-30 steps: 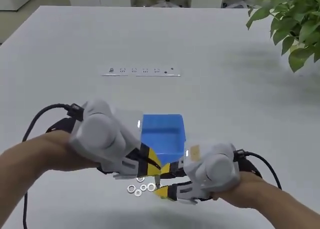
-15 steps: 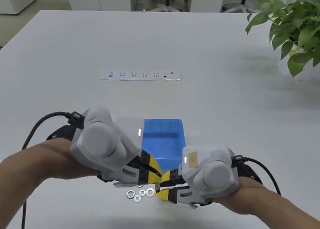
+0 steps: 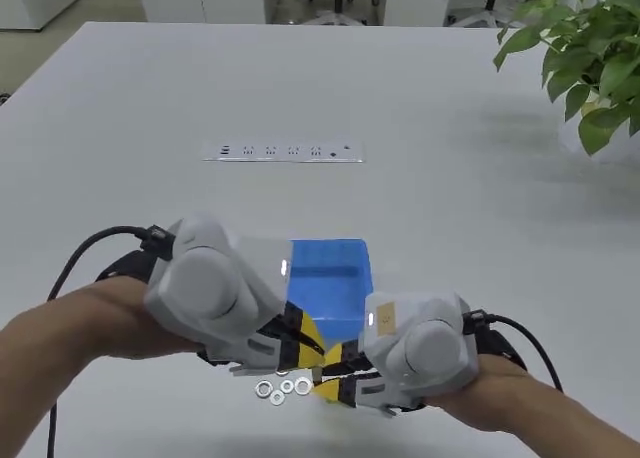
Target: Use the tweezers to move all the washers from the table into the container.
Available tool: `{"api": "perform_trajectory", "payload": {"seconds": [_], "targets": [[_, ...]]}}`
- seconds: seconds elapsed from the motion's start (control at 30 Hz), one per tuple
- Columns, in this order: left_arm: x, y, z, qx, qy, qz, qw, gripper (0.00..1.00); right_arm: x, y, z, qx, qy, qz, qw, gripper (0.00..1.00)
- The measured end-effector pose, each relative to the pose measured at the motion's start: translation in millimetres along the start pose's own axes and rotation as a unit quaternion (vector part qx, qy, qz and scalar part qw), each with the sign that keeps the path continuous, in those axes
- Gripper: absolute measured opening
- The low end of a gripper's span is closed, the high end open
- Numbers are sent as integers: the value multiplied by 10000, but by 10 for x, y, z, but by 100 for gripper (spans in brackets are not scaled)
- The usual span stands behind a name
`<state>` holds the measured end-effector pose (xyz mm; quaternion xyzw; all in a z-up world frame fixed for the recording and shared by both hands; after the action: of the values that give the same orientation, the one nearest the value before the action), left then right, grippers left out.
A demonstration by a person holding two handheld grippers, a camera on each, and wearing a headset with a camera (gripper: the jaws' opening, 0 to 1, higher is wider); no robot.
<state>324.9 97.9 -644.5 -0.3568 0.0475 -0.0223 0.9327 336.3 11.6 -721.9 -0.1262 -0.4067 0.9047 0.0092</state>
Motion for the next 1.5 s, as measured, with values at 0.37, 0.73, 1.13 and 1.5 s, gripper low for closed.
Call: {"api": "perform_trajectory", "payload": {"seconds": [0.37, 0.73, 1.13, 1.5], "targets": [[-9, -12, 45, -40, -104, -21, 9999, 7, -20, -56, 53, -45, 12, -67, 10000, 10], [23, -11, 155, -209, -304, 56, 9993, 14, -102, -171, 158, -142, 122, -51, 9998, 10], [25, 32, 262, -518, -541, 264, 9968, 28, -166, -277, 234, -202, 161, -13, 9997, 10], [-15, 124, 359, -1220, -931, 710, 9856, 43, -300, -369, 305, -282, 162, -53, 9995, 10]]}}
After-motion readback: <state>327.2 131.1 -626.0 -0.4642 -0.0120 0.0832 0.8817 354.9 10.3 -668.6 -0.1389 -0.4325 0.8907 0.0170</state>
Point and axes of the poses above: the centre of the closed fingertips' face, and the gripper's own axes: z roughly backward along the fingers, x roughly to its left, y roughly out of its underside, the point moved 8 cm from there along z, roughly backward along the fingers, and after that the axes turned 14 degrees about y, right-handed, at the moved point
